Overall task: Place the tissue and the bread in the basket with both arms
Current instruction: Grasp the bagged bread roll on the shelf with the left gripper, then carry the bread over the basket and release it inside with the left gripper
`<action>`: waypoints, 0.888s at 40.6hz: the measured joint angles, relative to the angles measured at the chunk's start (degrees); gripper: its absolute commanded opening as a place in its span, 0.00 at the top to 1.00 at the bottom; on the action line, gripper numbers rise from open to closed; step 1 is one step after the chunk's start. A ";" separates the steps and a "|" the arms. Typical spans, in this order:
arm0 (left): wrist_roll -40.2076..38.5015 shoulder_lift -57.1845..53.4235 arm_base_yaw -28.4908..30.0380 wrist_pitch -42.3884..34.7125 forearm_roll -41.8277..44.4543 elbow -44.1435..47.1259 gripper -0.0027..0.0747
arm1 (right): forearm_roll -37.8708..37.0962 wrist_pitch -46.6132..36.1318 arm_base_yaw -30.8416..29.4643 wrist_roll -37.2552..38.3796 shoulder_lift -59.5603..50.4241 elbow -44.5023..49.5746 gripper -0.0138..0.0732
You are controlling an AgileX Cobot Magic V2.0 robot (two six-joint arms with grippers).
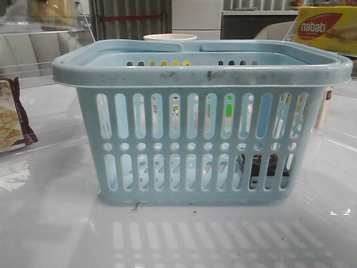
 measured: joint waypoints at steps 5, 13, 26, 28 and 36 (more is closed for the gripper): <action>0.00 -6.17 -0.98 5.55 -0.71 0.00 0.85 | 0.00 0.00 0.00 0.00 0.00 0.00 0.22; 0.00 -13.07 -5.05 15.76 -4.55 -0.17 0.85 | 0.00 0.00 0.00 0.00 0.00 0.00 0.22; 0.09 -11.80 -17.19 22.21 -8.18 -0.17 0.85 | 0.00 0.00 0.00 0.00 0.00 0.00 0.22; 0.09 -10.57 -19.12 22.21 -8.22 -0.17 0.85 | 0.00 0.00 0.00 0.00 0.00 0.00 0.22; 0.09 -3.62 -25.33 22.21 -8.59 -0.17 0.81 | 0.00 0.00 0.00 0.00 0.00 0.00 0.22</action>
